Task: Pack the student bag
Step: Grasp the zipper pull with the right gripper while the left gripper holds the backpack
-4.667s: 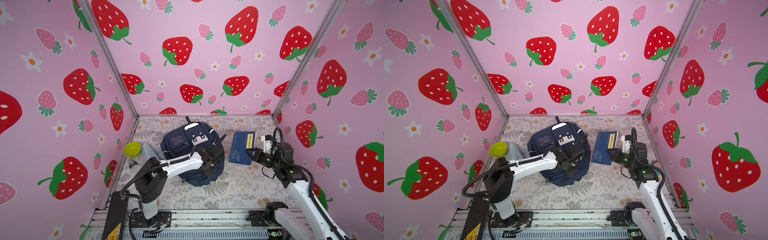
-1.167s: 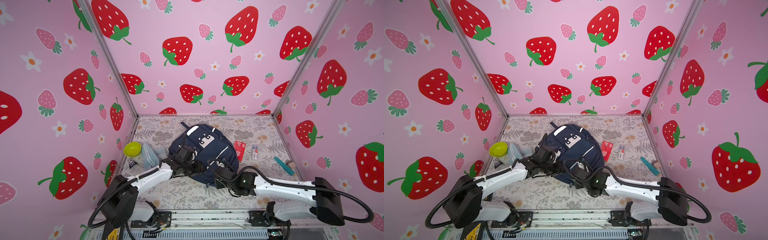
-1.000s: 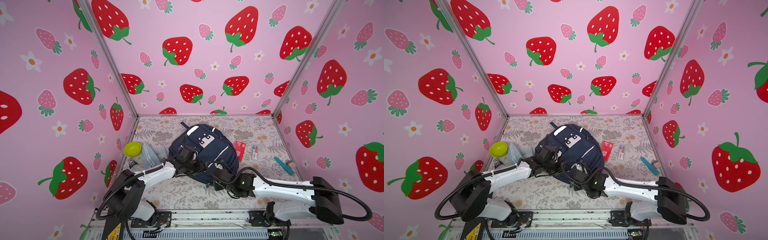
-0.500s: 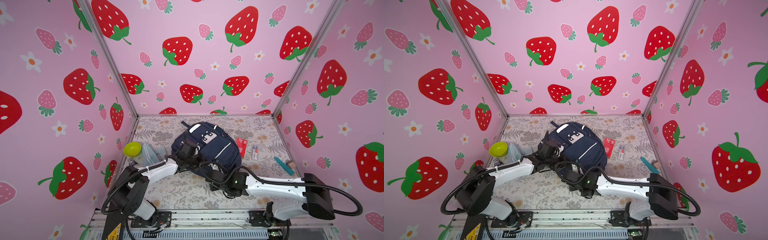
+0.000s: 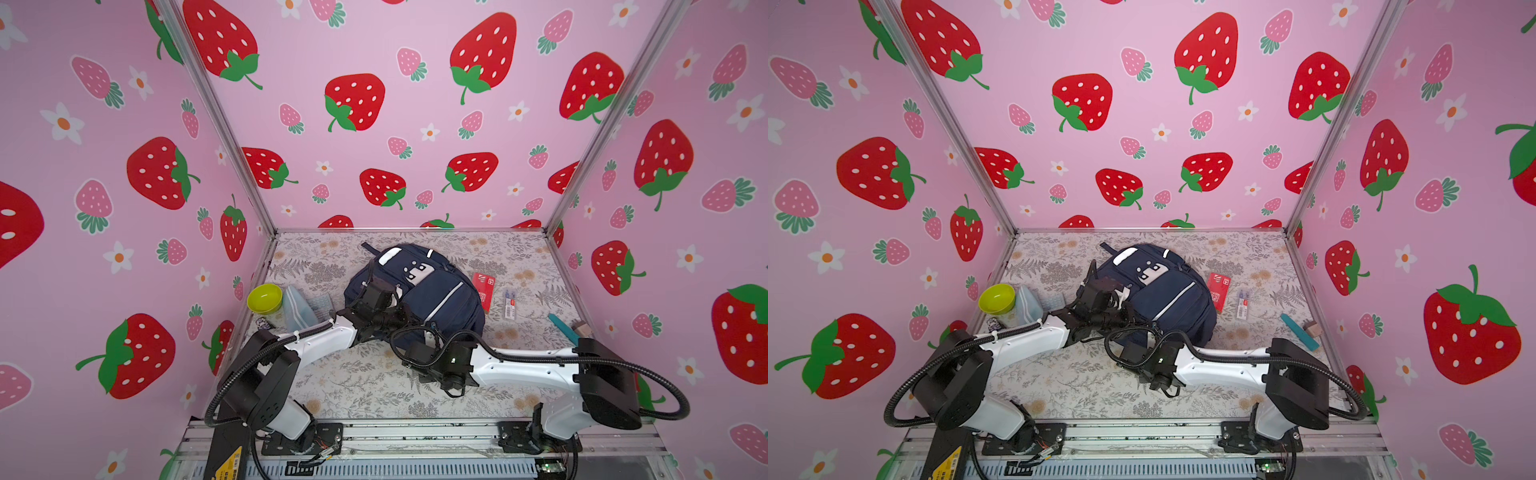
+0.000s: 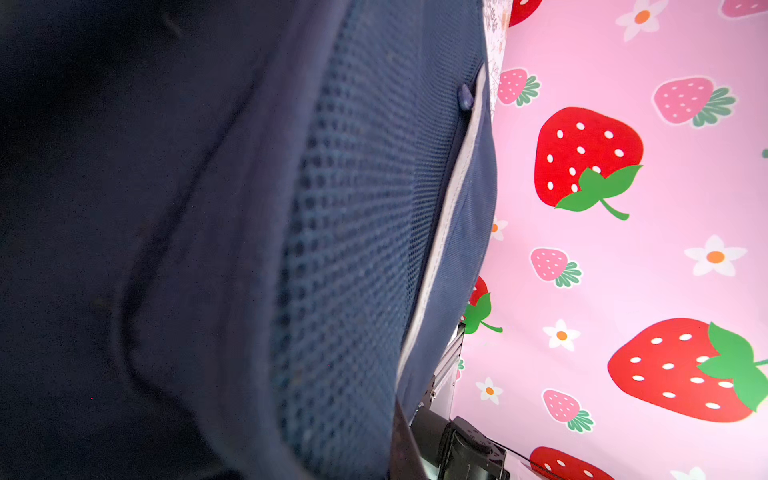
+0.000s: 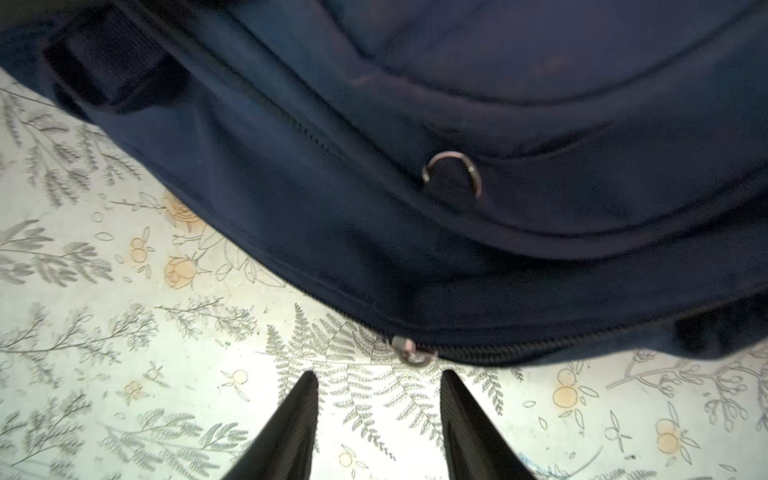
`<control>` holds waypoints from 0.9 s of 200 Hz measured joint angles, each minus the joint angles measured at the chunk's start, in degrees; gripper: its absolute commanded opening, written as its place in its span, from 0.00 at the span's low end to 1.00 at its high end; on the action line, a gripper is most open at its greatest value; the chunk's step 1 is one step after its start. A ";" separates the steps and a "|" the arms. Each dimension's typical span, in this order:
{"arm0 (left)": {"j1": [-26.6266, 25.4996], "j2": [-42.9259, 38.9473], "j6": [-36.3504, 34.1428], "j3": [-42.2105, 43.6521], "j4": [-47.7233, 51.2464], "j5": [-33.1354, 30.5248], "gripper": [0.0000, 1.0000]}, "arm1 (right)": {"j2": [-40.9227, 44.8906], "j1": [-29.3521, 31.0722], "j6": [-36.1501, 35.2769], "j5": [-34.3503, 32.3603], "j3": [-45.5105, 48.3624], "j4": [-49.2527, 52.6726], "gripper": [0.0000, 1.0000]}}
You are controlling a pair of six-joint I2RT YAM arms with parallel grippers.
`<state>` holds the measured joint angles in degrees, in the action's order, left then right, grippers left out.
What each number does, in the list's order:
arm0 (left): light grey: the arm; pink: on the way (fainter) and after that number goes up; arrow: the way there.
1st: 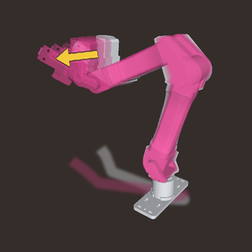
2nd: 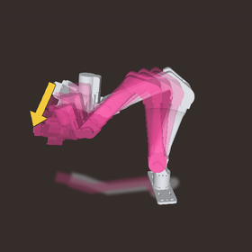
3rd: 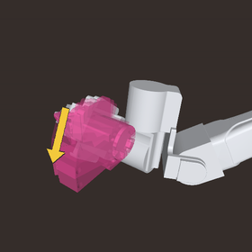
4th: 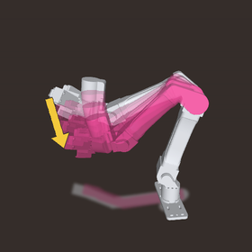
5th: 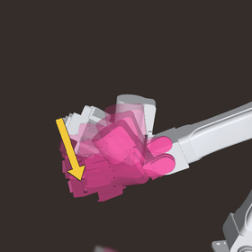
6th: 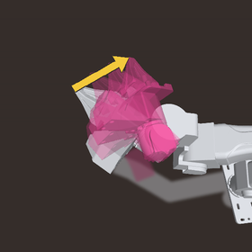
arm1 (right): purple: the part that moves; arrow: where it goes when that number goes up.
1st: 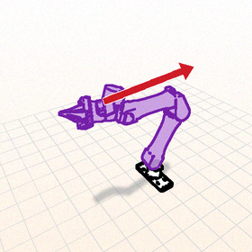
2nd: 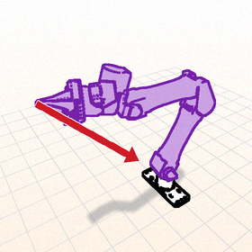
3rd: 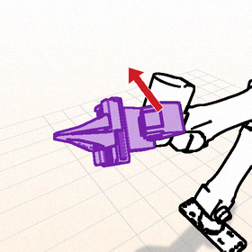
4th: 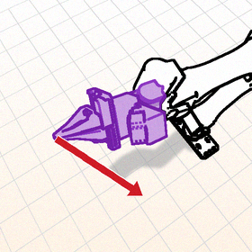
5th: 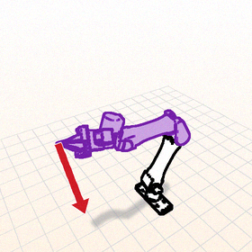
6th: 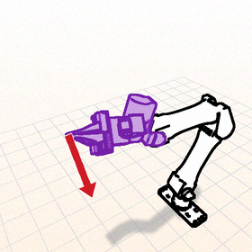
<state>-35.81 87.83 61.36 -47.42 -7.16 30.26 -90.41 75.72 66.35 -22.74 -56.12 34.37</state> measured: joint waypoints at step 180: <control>0.46 1.70 -0.22 0.02 -2.54 1.44 0.00 | -7.28 -3.63 2.84 -5.86 -6.40 7.21 0.01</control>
<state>-35.35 89.54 61.14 -47.40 -9.69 31.70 -97.69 72.10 69.19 -28.60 -62.52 41.58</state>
